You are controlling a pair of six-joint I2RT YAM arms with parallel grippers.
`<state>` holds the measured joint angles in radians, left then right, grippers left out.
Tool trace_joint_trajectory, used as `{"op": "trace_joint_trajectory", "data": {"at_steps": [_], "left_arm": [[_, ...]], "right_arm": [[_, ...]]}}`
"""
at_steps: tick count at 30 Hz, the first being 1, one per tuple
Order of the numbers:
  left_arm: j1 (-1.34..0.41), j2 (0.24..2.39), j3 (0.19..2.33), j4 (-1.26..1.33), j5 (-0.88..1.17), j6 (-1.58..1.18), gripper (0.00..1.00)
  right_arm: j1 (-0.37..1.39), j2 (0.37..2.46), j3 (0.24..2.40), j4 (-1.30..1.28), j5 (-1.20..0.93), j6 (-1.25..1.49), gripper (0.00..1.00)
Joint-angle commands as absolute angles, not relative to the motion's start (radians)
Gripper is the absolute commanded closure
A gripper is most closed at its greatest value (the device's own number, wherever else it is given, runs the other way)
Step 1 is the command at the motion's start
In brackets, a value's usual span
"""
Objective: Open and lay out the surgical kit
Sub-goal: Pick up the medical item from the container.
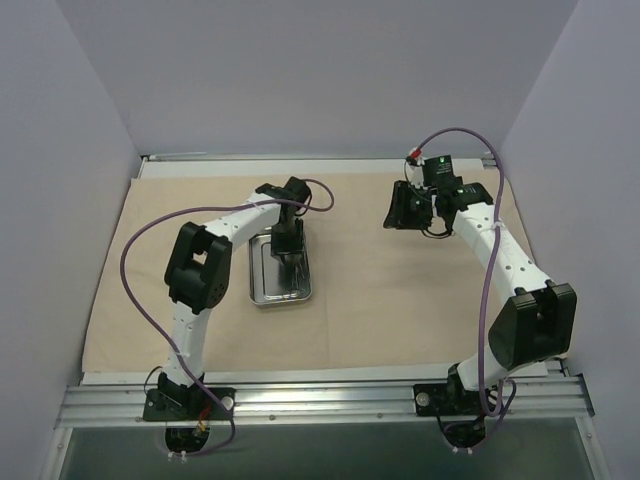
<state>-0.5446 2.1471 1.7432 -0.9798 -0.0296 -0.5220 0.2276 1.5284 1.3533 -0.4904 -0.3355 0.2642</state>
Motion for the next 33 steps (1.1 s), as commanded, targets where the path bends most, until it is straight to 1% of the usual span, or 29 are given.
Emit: {"op": "trace_joint_trajectory", "data": {"at_steps": [1,16,17,18,19,21,23,26,33], "left_arm": [[-0.560,2.161,1.730,-0.988,-0.067,-0.535,0.57],[-0.560,2.221,1.692,-0.986,-0.109,-0.525,0.58],[-0.561,2.239,1.686,-0.986,-0.109,-0.522,0.60],[-0.561,2.249,1.680,-0.980,-0.107,-0.512,0.74],[-0.561,2.253,1.671,-0.968,-0.100,-0.509,0.80],[-0.560,2.261,1.643,-0.944,-0.087,-0.502,0.88],[-0.555,2.264,1.635,-0.931,-0.075,-0.494,0.90],[-0.551,2.260,1.646,-0.928,-0.072,-0.476,0.97],[-0.531,2.171,1.726,-0.986,-0.066,-0.411,0.98]], "right_arm": [[0.218,1.474,1.339,-0.505,-0.357,0.247,0.65],[0.209,1.482,1.333,-0.505,-0.367,0.239,0.65],[0.209,1.483,1.333,-0.502,-0.367,0.241,0.65],[0.209,1.483,1.335,-0.503,-0.367,0.239,0.65],[0.209,1.486,1.338,-0.503,-0.367,0.239,0.65],[0.209,1.489,1.341,-0.505,-0.364,0.235,0.65],[0.209,1.493,1.347,-0.512,-0.351,0.226,0.65],[0.209,1.500,1.354,-0.517,-0.342,0.216,0.65],[0.221,1.532,1.387,-0.508,-0.351,0.232,0.67]]}}
